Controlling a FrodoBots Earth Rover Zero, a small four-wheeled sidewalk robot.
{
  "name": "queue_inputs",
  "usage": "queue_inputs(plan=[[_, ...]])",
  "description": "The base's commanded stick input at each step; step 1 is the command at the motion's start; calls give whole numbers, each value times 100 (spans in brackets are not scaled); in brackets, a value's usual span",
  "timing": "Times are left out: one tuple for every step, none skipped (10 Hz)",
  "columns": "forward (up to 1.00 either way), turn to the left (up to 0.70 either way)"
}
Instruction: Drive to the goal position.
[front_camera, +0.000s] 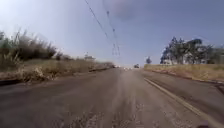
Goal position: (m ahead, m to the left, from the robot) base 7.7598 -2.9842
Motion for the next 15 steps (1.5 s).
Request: queue_inputs(plan=[[100, 0], [100, 0], [100, 0], [100, 0], [100, 0], [100, 0], [100, 0], [100, 0], [100, 0], [100, 0], [100, 0], [100, 0], [100, 0], [100, 0], [100, 0]])
